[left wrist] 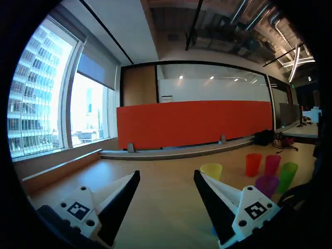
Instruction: Pour water
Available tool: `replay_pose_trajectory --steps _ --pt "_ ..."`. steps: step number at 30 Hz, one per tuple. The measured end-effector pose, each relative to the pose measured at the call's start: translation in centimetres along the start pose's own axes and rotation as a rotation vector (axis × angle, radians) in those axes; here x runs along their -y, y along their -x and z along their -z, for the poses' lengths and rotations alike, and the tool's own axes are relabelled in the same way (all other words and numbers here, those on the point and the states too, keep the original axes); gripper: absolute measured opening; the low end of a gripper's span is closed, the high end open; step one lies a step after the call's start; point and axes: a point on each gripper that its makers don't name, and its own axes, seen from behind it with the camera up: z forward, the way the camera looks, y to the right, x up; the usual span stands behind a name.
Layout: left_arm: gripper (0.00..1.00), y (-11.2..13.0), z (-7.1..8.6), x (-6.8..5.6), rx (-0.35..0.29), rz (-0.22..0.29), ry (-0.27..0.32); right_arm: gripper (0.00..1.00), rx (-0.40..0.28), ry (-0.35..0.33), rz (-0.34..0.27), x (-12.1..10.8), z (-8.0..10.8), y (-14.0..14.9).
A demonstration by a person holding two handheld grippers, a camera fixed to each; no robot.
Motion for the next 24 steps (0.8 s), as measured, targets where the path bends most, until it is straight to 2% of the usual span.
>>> replay_pose_trajectory --steps 14,24 --pt "0.96 2.1 0.3 0.9 0.015 0.023 -0.008 1.0 0.003 -0.005 -0.012 1.0 0.1 -0.5" --pt "0.96 2.6 0.3 1.4 0.023 0.059 -0.008 1.0 0.004 -0.003 0.012 1.1 0.1 -0.5"
